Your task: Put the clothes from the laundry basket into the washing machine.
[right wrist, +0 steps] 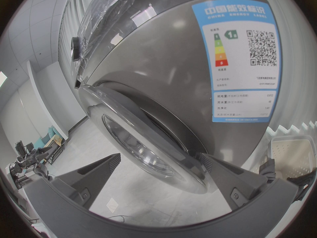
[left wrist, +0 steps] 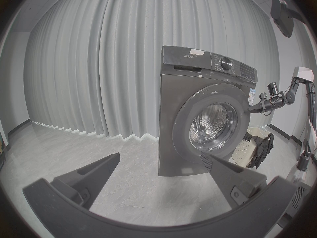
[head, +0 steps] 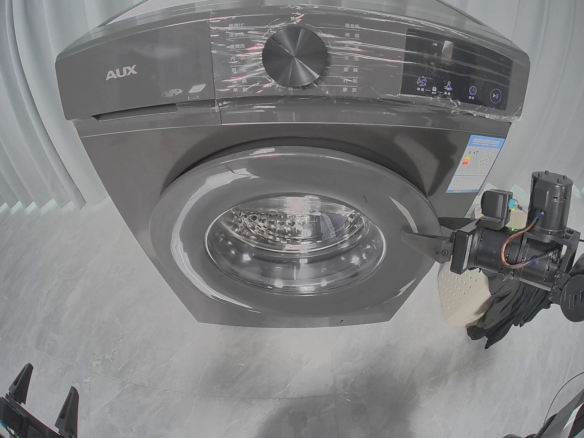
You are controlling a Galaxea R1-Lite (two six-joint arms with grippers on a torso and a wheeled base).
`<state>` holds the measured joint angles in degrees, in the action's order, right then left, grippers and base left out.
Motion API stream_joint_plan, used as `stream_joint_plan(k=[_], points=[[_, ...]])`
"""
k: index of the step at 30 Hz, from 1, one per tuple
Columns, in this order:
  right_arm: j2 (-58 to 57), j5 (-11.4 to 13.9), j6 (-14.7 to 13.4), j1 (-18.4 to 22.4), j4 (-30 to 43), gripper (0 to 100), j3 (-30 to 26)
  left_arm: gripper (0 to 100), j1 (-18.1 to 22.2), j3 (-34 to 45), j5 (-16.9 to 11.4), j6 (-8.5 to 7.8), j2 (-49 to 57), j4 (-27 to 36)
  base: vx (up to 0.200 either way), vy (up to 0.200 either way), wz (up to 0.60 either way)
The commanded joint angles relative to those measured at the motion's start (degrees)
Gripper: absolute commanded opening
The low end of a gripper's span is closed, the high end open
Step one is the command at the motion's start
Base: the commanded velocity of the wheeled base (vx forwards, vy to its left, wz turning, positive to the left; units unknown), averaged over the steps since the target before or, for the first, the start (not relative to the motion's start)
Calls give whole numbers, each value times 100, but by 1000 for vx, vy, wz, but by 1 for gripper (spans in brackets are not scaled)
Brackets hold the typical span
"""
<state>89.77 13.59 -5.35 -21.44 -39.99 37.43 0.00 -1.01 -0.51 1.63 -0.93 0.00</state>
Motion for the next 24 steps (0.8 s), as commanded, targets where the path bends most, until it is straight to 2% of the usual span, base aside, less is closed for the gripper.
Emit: stream_joint_plan(k=[1, 5, 8, 20, 24], points=[[181, -41, -1, -9, -44, 100, 46, 100, 0, 92, -2, 4, 93, 0, 0, 0, 0], [146, -67, -1, 26, -1, 100, 107, 100, 0, 92, -2, 4, 93, 0, 0, 0, 0], [146, -58, -10, 17, -27, 100, 81, 100, 0, 92, -2, 21, 93, 0, 200, 0, 0], [120, -50, 61, 0, -36, 100, -192, 100, 0, 92, -2, 12, 93, 0, 0, 0, 0], [-39, -32, 87, -79, -27, 100, -499, 100, 0, 92, 7, 12, 93, 0, 0, 0, 0]])
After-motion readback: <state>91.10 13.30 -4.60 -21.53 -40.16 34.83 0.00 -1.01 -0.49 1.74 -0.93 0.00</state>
